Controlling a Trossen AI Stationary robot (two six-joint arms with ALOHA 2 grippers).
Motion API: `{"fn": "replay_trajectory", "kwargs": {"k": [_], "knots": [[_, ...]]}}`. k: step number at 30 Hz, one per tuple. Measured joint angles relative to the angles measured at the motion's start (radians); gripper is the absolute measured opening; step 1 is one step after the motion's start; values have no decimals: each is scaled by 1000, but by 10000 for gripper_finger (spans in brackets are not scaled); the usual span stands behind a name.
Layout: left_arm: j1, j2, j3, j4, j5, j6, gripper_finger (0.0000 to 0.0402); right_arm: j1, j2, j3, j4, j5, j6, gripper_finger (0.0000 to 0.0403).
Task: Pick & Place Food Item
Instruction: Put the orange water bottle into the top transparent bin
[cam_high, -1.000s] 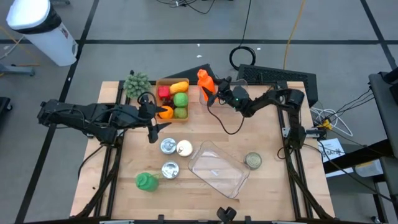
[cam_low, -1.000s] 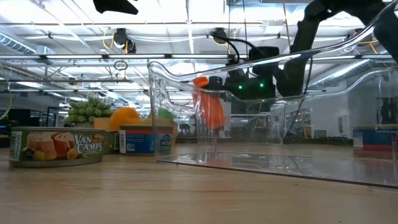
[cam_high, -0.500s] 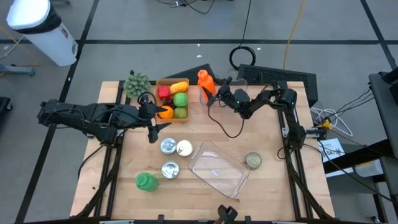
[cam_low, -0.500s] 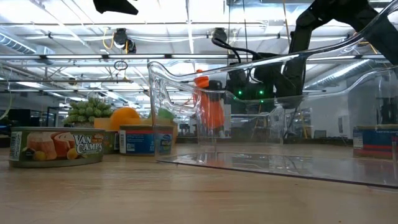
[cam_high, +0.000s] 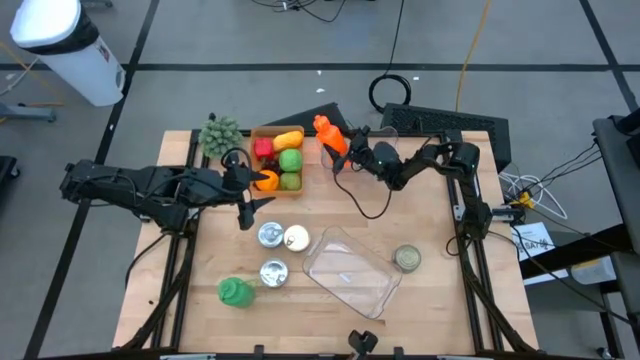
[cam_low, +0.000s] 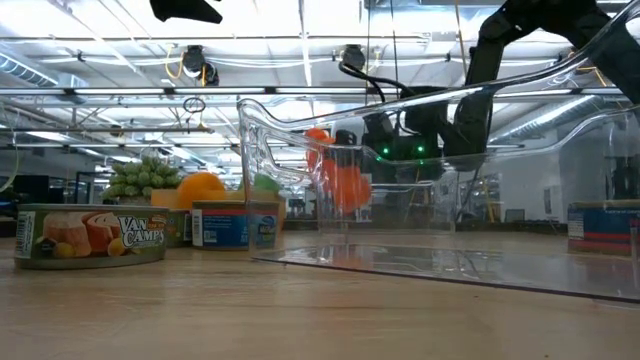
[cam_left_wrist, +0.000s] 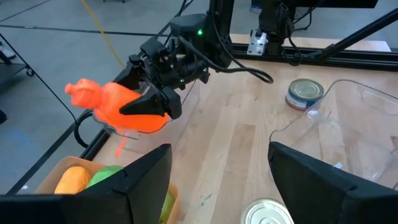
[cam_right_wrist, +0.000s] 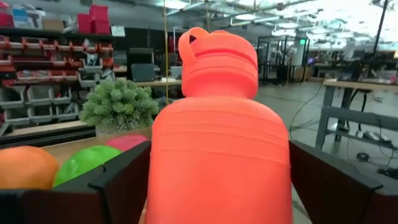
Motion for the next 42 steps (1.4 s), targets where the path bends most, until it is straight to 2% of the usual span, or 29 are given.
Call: {"fn": "replay_trajectory", "kwargs": {"k": [4, 12, 18, 26, 34, 38, 42], "knots": [[0, 0, 0, 0, 0, 0, 276, 0, -33, 21, -106, 1, -1, 341], [0, 0, 0, -1, 1, -1, 291, 1, -114, 58, -443, 0, 18, 341], [0, 0, 0, -1, 1, -1, 290, 1, -160, 59, -564, 1, 12, 341], [0, 0, 0, -1, 0, -1, 274, 21, -227, 59, -593, 3, -40, 341], [0, 0, 0, -2, 1, -1, 288, 31, -242, 59, -664, 8, -119, 341], [0, 0, 0, -2, 1, -1, 295, 51, -242, 59, -665, 86, -136, 341], [0, 0, 0, -2, 0, -1, 295, 60, -242, 59, -586, 160, -112, 344]]}}
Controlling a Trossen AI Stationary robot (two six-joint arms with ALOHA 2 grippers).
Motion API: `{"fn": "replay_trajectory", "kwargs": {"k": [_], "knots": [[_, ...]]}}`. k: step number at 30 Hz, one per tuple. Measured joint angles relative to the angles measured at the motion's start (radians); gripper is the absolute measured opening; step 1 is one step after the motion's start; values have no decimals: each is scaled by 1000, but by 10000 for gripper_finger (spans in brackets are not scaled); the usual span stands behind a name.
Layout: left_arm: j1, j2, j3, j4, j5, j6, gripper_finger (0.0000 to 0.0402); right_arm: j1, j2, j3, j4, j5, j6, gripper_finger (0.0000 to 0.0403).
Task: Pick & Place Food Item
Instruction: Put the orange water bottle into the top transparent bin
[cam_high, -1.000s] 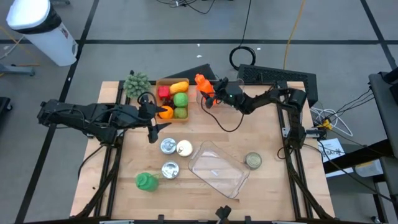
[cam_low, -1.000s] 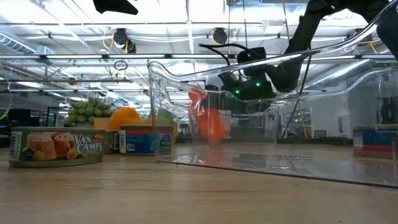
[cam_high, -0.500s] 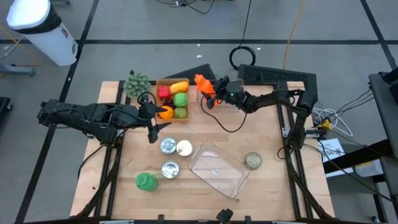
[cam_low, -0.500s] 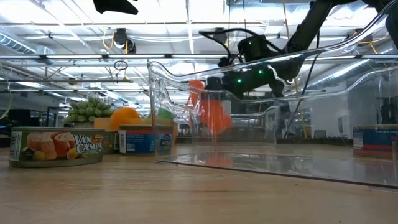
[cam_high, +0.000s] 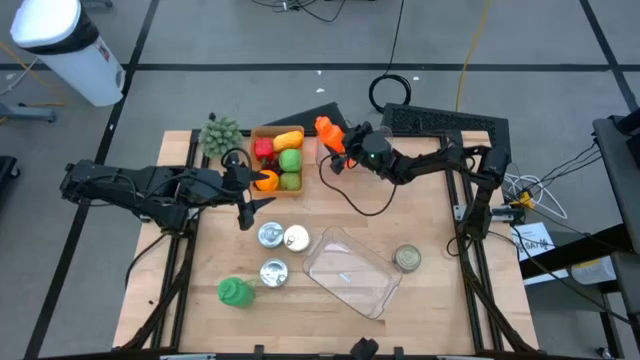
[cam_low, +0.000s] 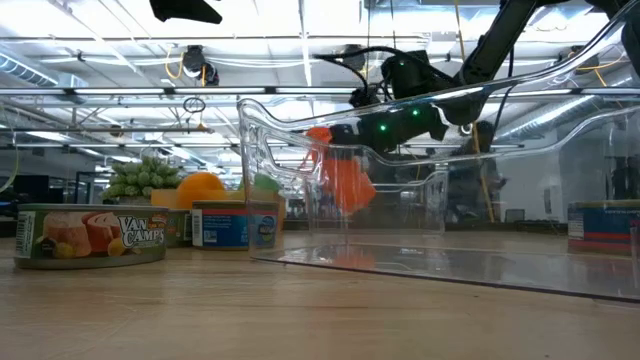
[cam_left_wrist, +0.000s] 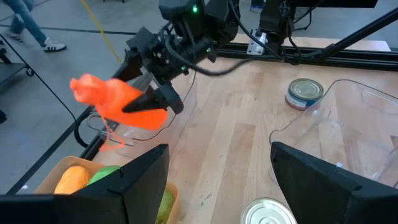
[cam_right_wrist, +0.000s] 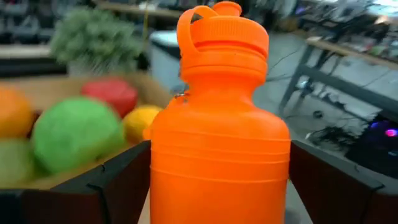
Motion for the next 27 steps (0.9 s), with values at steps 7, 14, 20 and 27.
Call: {"fn": "replay_trajectory", "kwargs": {"k": [7, 14, 20, 27], "knots": [[0, 0, 0, 0, 0, 0, 282, 1, 0, 0, 63, -133, 72, 356], [0, 0, 0, 0, 0, 0, 274, 6, 0, 0, 60, -130, 7, 357], [0, 0, 0, 1, 0, -2, 285, -1, -13, 50, -54, -131, 6, 357], [0, 0, 0, 1, 0, -1, 296, -11, -30, 324, -566, -206, -17, 357]]}}
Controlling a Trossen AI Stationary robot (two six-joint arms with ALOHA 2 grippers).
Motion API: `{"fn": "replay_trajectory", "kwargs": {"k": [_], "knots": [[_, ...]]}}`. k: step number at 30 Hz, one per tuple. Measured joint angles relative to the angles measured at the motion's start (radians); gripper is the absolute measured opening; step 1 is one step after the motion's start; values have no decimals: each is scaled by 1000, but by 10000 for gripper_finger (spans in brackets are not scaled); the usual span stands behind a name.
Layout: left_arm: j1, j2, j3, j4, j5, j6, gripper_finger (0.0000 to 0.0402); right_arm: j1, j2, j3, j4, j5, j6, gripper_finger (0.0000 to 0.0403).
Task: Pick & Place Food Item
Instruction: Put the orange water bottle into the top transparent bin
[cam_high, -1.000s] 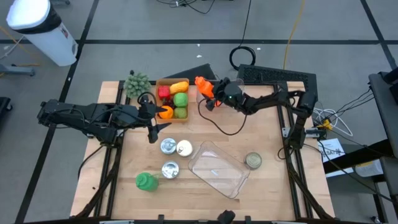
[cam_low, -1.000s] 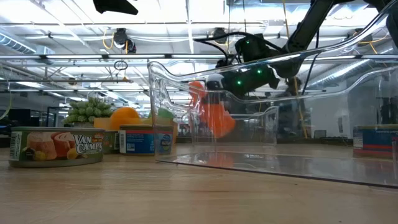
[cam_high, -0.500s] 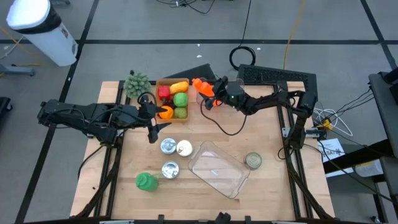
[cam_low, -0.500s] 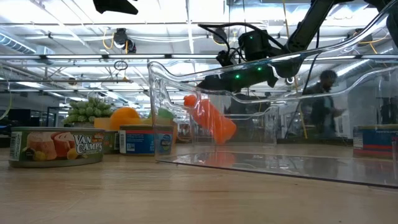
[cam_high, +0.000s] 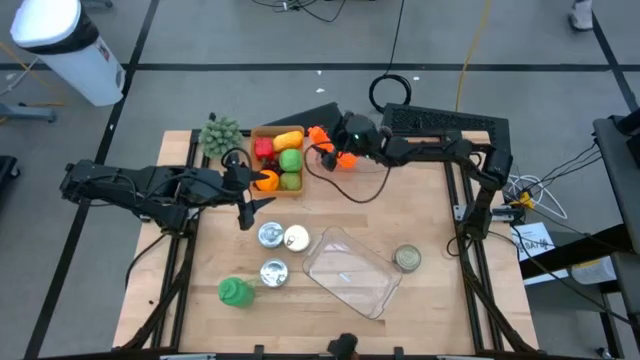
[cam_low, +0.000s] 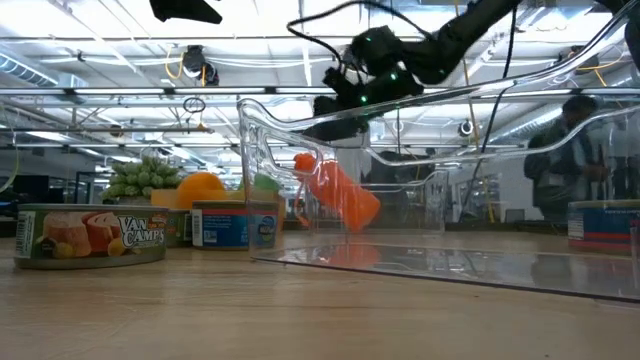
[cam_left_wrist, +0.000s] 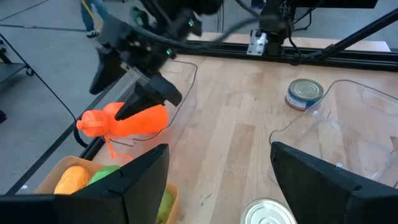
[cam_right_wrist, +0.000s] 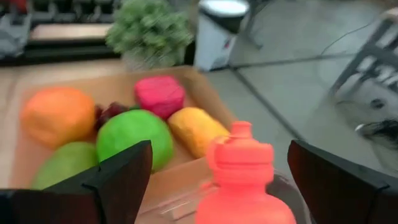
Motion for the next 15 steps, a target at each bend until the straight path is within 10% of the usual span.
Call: {"fn": "replay_trajectory", "kwargs": {"k": [15], "knots": [[-3, 0, 0, -2, 0, 1, 274, -25, 119, 75, -30, 3, -57, 330]]}}
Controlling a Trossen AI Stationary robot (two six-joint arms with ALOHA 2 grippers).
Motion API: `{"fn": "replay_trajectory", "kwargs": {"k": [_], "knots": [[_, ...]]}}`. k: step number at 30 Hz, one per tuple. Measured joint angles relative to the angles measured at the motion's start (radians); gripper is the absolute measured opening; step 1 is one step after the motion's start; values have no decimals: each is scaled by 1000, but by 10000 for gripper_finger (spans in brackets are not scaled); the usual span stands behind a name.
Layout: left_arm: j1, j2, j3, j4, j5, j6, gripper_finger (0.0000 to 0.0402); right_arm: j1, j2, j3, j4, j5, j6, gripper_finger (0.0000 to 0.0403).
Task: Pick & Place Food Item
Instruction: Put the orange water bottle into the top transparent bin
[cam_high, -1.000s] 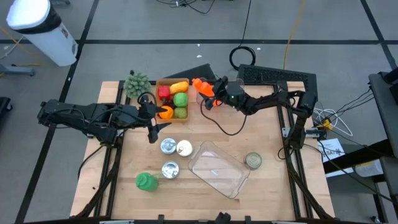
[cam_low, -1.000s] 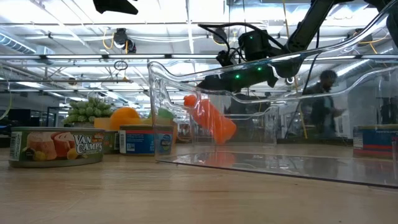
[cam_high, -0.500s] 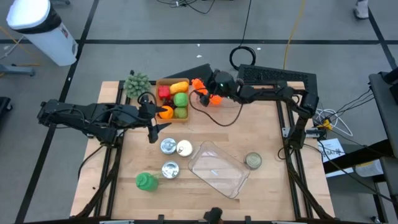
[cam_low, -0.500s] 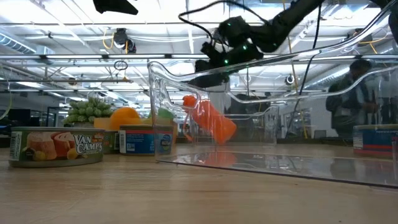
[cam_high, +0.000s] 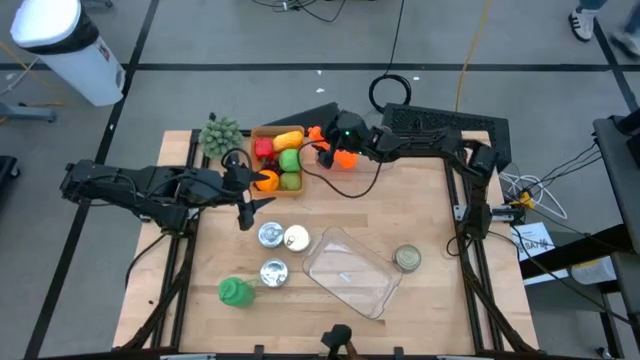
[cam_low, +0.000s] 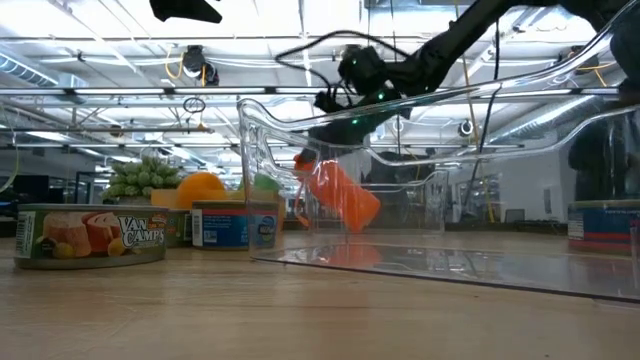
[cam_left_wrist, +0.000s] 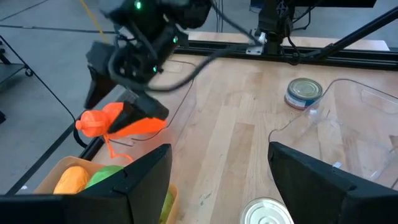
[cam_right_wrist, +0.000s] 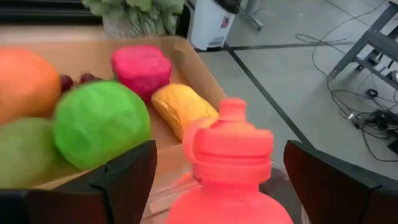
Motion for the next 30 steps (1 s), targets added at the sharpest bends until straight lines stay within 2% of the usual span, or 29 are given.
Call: {"fn": "replay_trajectory", "kwargs": {"k": [5, 11, 16, 30], "knots": [[0, 0, 0, 0, 0, -3, 281, 2, 41, -1, 46, 117, -18, 328], [0, 0, 0, 0, 0, -5, 291, -13, 39, 0, 77, 123, 2, 300], [0, 0, 0, 0, 0, -5, 293, -14, 39, -1, 82, 122, 15, 237], [0, 0, 0, 0, 0, -10, 275, -11, 38, 0, 119, 114, -20, 24]]}}
